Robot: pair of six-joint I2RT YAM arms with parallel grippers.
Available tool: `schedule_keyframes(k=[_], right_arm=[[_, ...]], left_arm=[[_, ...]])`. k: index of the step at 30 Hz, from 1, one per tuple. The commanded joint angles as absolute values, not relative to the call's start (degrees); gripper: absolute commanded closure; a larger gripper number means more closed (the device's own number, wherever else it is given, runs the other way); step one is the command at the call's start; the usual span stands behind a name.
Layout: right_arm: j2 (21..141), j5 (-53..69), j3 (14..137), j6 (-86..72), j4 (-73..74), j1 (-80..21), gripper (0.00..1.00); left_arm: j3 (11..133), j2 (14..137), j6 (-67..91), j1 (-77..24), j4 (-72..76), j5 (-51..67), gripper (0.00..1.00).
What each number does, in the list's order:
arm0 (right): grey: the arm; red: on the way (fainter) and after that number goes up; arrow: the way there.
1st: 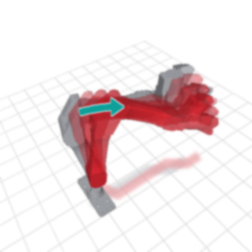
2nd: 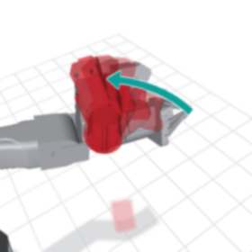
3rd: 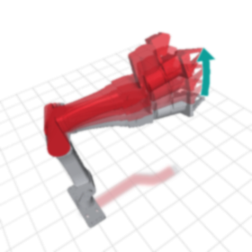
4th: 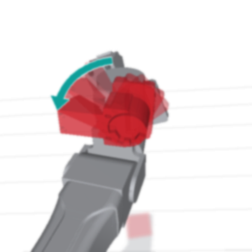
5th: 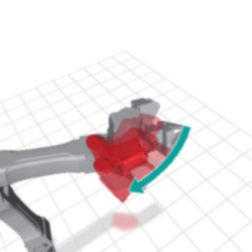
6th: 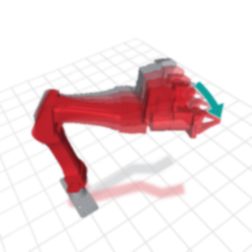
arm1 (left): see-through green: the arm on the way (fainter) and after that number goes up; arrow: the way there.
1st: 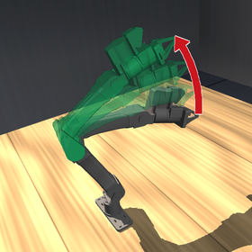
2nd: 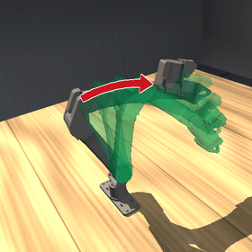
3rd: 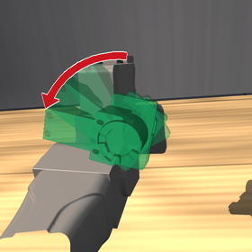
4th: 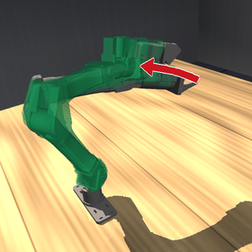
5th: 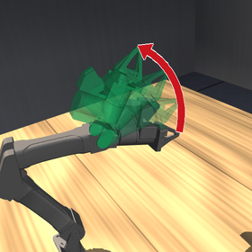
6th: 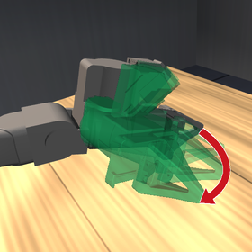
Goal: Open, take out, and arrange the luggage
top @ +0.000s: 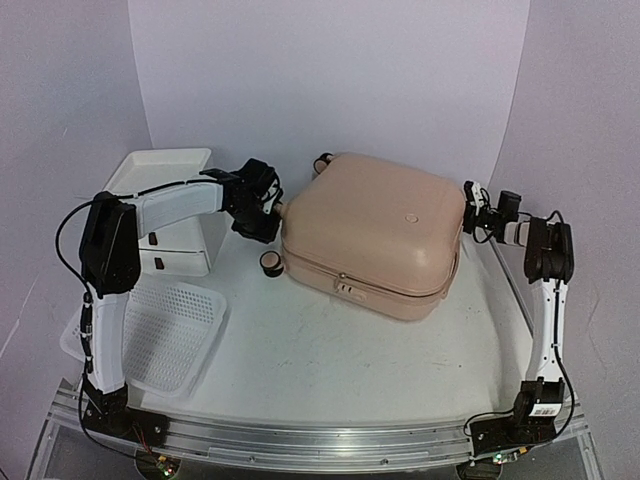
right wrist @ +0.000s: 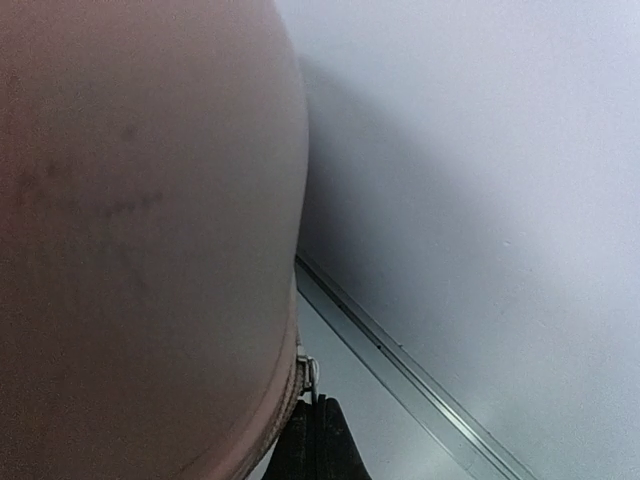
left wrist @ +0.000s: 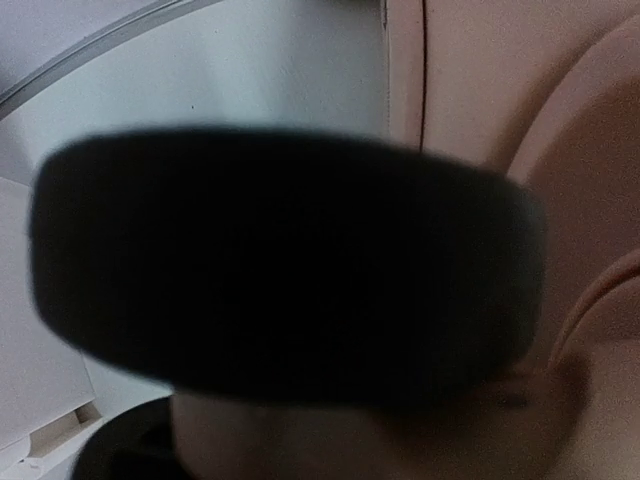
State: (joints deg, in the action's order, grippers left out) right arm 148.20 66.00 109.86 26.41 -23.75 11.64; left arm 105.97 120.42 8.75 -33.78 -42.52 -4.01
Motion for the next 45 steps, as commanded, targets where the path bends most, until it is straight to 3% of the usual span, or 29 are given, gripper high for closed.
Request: schedule_keyframes(k=[1,4,7,9,10,15,20,25,28,30,35,40,45], right_arm=[[144.36,56.59,106.58,20.08,-34.81,11.15,0.93],[137.79,40.65,99.07,12.49,-33.70,12.53,0.44],[129.31,33.67,92.90,11.44,-21.85,14.13,0.32],[123.72,28.92,90.34,12.62,-11.39,14.30,0.04],[121.39,27.06,90.05,13.44,-4.98,14.30,0.02],[112.24,14.43,91.96,5.92,25.63,14.21,0.02],[105.83,13.45,91.92,-19.02,47.96,14.24,0.02],[100.86,33.94,81.25,-30.43,50.23,13.22,0.02],[97.88,34.94,76.21,-28.76,48.37,11.09,0.02],[95.66,30.92,73.68,-28.35,47.89,9.22,0.02],[95.37,27.00,71.76,-29.07,48.01,5.67,0.04],[99.55,23.82,72.69,-30.39,47.73,3.37,0.24],[104.27,21.99,73.62,-30.65,47.19,2.00,0.30]], left_arm=[[109.76,118.92,6.25,-33.57,-43.15,-6.84,0.75],[109.21,117.08,6.91,-33.60,-43.03,-7.39,0.69],[107.50,114.45,7.21,-33.57,-42.07,-5.37,0.61],[106.27,112.42,7.78,-33.57,-41.17,-3.34,0.54],[105.71,111.45,8.00,-33.57,-40.76,-1.96,0.50],[101.74,104.84,9.07,-33.57,-38.92,4.23,0.31],[96.96,98.22,10.77,-33.57,-37.66,9.07,0.23],[91.23,90.48,12.41,-33.65,-35.46,15.60,0.17],[82.99,84.91,15.24,-34.46,-28.77,21.44,0.04],[76.35,80.94,16.75,-36.41,-22.81,21.92,0.01],[64.70,75.31,16.35,-46.56,-11.45,14.23,0.06],[62.06,78.60,14.68,-52.50,-6.95,10.48,0.21],[60.94,83.18,15.61,-54.52,-1.75,7.41,0.30]])
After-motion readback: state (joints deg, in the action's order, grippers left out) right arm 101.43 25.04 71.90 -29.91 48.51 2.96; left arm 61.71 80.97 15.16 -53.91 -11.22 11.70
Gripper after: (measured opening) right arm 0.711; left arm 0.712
